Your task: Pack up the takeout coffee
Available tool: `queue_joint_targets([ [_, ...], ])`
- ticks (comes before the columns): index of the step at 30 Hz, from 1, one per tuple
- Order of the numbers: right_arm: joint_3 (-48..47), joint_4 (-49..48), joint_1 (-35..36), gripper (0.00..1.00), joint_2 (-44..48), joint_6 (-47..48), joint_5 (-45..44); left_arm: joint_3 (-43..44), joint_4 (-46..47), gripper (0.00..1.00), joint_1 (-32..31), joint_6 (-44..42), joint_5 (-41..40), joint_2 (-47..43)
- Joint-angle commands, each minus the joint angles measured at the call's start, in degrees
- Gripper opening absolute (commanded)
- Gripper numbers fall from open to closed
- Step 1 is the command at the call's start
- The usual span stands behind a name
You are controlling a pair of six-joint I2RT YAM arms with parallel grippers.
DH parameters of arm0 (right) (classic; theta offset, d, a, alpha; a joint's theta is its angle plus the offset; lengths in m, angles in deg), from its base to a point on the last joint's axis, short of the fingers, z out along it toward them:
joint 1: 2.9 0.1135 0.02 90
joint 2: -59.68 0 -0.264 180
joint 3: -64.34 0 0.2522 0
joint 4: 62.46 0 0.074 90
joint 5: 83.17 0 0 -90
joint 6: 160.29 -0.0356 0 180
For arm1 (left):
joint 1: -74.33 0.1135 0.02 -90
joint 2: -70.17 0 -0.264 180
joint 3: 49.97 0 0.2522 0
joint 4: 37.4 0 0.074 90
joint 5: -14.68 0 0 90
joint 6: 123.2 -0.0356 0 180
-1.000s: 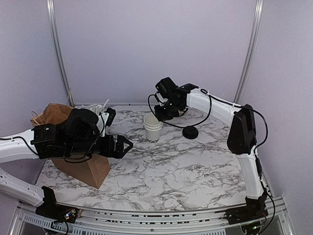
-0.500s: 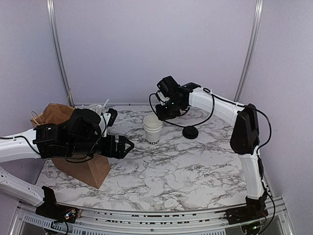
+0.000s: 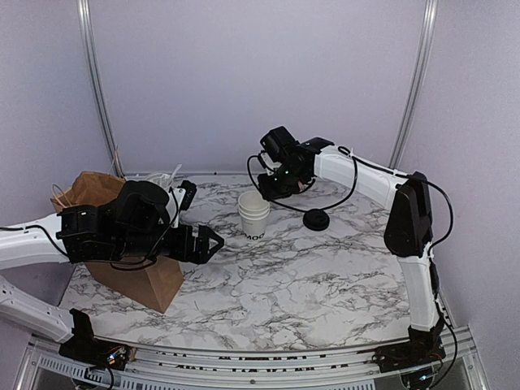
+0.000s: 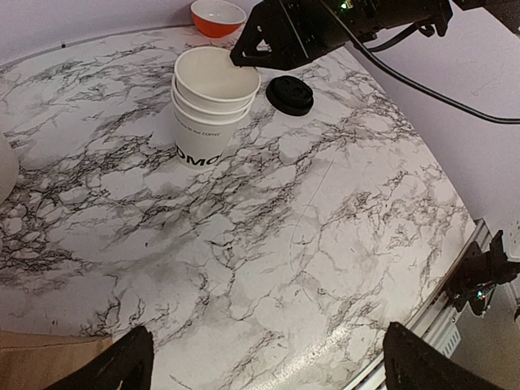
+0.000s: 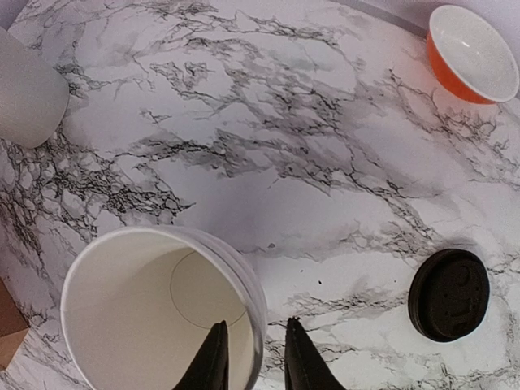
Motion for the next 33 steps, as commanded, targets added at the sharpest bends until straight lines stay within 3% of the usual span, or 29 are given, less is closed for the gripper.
queue_joint_targets([
  [1, -1.09, -0.83, 0.38, 0.21, 0.16, -0.23, -0.34, 1.40, 1.35, 0.99, 0.25, 0.03, 0.30, -0.43],
  [5, -1.36, -0.78, 0.40, 0.16, -0.14, -0.28, 0.49, 1.23, 1.34, 0.99, 0.21, 0.11, 0.26, -0.61],
  [22, -1.82, -0.41, 0.28, 0.16, -0.91, -0.32, 1.04, 0.71, 1.36, 0.99, 0.21, 0.21, 0.21, -1.27],
  [33, -3.78, 0.62, 0.18, 0.02, -1.83, -0.32, 1.51, 0.50, 1.36, 0.99, 0.26, 0.30, 0.21, -1.57],
])
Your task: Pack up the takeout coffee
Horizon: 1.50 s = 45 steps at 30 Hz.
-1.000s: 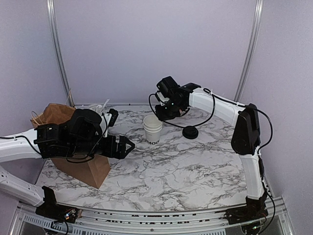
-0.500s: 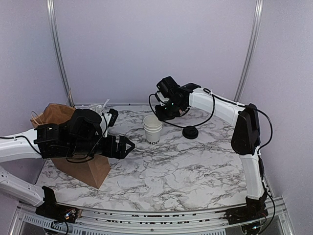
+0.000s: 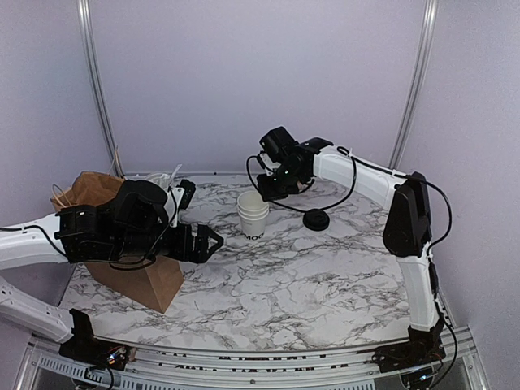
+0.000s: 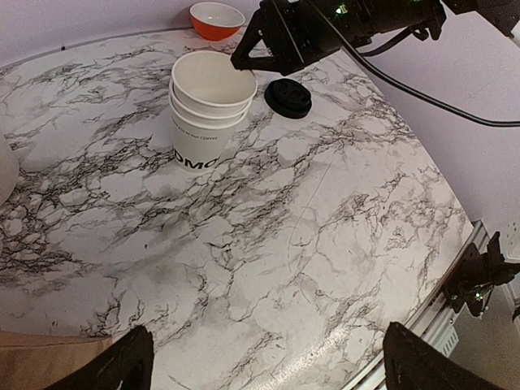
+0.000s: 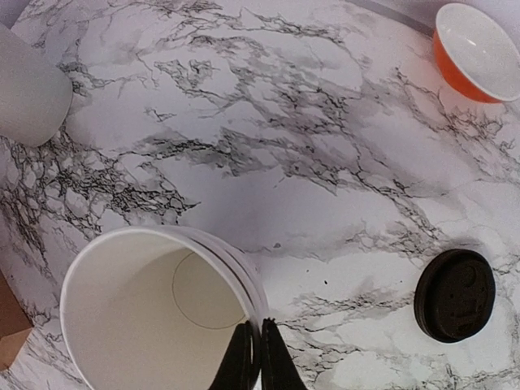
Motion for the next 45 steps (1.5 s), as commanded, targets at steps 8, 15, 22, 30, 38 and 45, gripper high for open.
queue_joint_targets([
  [8, -4.08, -0.03, -0.09, 0.00, 1.87, -1.07, 1.38, 1.14, 1.33, 0.99, 0.20, -0.03, 0.34, -0.56],
  [15, 1.56, -3.39, -1.29, 0.00, 5.39, -2.18, 5.10, 1.56, 1.29, 0.99, 0.26, 0.09, 0.76, 0.23],
  [22, 8.87, -7.91, -2.48, 0.00, 11.59, -3.39, 5.65, 1.71, 1.37, 0.99, 0.22, 0.39, 0.81, 0.59],
  [30, 6.67, -7.49, -2.50, 0.00, 12.63, -3.14, 5.64, 2.02, 1.54, 0.99, 0.19, 0.85, 0.91, 1.12],
  [38, 5.93, -6.95, -2.41, 0.00, 16.82, -2.93, 5.13, 2.36, 1.66, 0.99, 0.24, 1.16, 0.84, 1.40],
  [45, 8.83, -6.54, -2.23, 0.00, 22.05, -2.44, 5.14, 2.08, 2.88, 0.99, 0.21, 1.84, 0.67, 1.50],
])
